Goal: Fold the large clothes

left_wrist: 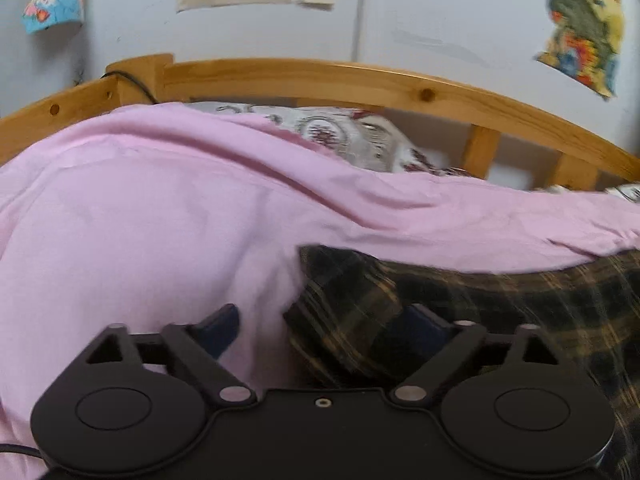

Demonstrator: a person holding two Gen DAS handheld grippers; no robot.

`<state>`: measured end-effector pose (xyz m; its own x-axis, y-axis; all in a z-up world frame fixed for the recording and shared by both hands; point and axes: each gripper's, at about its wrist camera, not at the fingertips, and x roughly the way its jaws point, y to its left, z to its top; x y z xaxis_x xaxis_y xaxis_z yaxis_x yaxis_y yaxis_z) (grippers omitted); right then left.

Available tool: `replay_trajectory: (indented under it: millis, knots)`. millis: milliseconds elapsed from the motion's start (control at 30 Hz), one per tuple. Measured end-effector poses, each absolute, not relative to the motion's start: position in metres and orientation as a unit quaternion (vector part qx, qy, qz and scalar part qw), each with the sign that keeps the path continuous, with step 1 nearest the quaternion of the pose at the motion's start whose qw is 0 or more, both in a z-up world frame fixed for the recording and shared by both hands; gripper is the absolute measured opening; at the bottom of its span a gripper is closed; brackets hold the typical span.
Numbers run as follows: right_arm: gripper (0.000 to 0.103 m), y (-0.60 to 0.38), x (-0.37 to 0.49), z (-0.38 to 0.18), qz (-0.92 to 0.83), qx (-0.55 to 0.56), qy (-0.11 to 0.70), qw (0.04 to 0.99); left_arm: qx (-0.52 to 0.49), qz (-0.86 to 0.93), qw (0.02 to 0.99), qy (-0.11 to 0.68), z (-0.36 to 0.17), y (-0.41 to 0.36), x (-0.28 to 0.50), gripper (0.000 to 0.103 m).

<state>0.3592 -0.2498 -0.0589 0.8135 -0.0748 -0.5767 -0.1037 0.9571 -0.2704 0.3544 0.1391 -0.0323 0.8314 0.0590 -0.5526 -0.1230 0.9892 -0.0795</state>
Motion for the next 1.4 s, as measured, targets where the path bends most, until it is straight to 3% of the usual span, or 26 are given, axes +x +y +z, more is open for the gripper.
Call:
replay_trajectory:
  millis: [133,300,500,933,1400]
  knots:
    - [0.098,-0.226,0.339,-0.076,0.033,-0.219,0.313,0.924,-0.006,0.036,0.954,0.297,-0.05,0.105,0.334,0.101]
    - [0.099,-0.224,0.33,-0.093,0.01,-0.249,0.351,0.903,0.094,0.039,0.932,0.348,-0.089,0.073,0.334,0.097]
    - [0.103,-0.239,0.287,-0.06,0.007,-0.214,0.344,0.914,0.005,0.04,0.937,0.347,-0.07,0.082,0.314,0.102]
    - [0.103,-0.222,0.179,-0.006,0.077,-0.186,0.318,0.926,0.016,-0.031,0.942,0.332,-0.017,0.038,0.245,0.102]
    - [0.103,-0.187,0.082,-0.03,0.144,-0.235,0.367,0.888,0.063,-0.124,0.923,0.358,-0.04,0.03,0.164,0.102]
